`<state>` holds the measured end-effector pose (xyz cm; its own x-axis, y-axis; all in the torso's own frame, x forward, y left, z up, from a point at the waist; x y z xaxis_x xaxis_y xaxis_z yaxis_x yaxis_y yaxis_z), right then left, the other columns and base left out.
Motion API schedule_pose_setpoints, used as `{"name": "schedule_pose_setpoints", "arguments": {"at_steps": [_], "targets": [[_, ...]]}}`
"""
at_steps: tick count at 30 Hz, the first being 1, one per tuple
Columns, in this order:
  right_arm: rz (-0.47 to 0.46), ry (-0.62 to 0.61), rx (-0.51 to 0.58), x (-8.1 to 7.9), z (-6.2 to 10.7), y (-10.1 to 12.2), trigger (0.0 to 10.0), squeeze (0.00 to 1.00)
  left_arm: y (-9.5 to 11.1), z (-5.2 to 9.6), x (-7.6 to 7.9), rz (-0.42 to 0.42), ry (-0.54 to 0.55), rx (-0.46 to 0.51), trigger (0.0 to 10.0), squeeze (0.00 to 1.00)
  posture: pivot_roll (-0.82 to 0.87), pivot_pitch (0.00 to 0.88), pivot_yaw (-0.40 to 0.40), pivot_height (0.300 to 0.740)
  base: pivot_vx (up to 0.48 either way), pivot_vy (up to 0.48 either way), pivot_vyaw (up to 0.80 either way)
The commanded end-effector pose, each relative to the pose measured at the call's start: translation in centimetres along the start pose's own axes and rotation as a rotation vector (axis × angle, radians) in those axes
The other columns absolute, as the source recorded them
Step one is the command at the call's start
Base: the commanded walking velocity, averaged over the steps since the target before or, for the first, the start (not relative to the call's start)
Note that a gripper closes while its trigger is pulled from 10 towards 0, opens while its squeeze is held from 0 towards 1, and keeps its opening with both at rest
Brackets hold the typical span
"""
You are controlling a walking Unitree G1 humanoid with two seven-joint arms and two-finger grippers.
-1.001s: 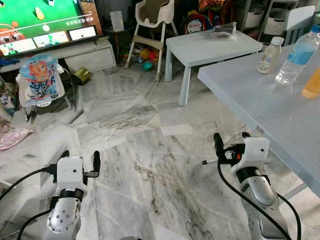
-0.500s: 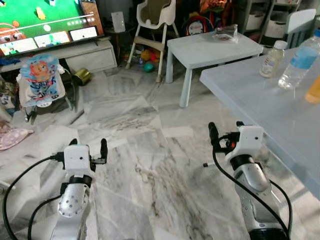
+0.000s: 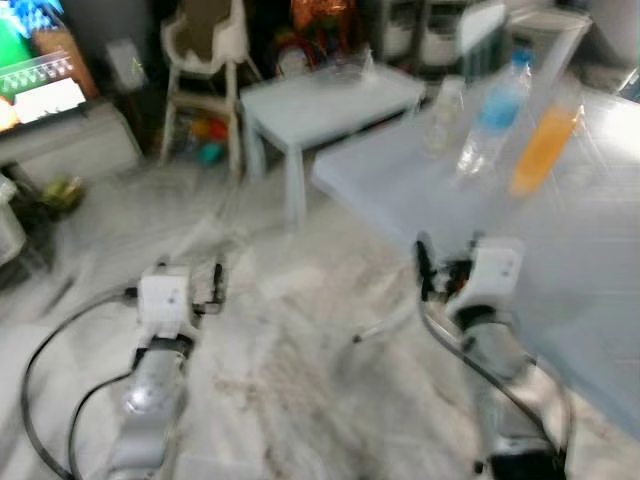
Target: Restocking fridge
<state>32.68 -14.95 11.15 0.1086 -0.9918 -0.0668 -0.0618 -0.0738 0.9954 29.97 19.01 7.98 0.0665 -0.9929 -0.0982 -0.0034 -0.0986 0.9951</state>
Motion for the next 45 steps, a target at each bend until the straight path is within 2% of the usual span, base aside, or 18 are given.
{"name": "schedule_pose_setpoints", "arguments": {"at_steps": [1,11,15,19,25,38,45], "targets": [[0.018,-0.013,0.015,0.7,0.1,0.4,10.0,0.0,0.9,-0.5,0.5,0.017,-0.009,0.031,10.0,0.0,-0.12,0.051,0.064,0.74,0.364,0.311,0.0],[0.013,0.013,0.014,0.0,-0.3,0.3,10.0,0.0,1.0,-0.6,1.3,0.04,-0.026,0.033,10.0,0.0,-0.13,0.057,0.058,0.74,0.36,0.318,-0.58],[0.015,0.019,0.016,-0.1,-0.3,0.3,10.0,0.0,1.2,-0.6,1.7,0.054,-0.031,0.04,10.0,0.0,-0.12,0.059,0.057,0.74,0.36,0.315,0.0],[0.015,0.02,0.015,-0.1,-0.3,0.2,10.0,0.0,1.3,-0.6,1.7,0.046,-0.036,0.047,10.0,0.0,-0.12,0.06,0.057,0.74,0.359,0.317,0.0],[0.013,0.027,0.01,-0.4,-0.4,0.1,10.0,0.0,1.8,-0.8,2.1,0.031,-0.055,0.067,10.0,0.0,-0.12,0.065,0.055,0.74,0.378,0.294,-0.71],[0.018,0.031,0.01,-0.5,-0.5,0.0,10.0,0.0,1.9,-0.6,2.8,0.038,-0.085,0.073,10.0,0.0,-0.11,0.064,0.056,0.74,0.36,0.0,-0.8],[0.023,0.033,0.014,-0.6,-0.5,0.0,10.0,0.0,2.0,-0.6,2.8,0.037,-0.089,0.075,10.0,0.0,-0.11,0.061,0.056,0.74,0.0,0.0,-0.8]]}}
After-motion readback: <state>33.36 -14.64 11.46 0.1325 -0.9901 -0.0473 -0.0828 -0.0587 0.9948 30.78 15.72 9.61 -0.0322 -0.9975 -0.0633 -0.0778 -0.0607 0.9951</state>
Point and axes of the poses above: a point about 5 cm out from each wrist's last joint towards the gripper, its own z axis pointing back from the gripper into the wrist, its own y axis along the axis of the wrist's last joint, x = y × z, the point moved 4 cm from there along -z, pointing out of the wrist towards the gripper, and after that the axes turned 2 degrees about -z, right-handed, at the moved point
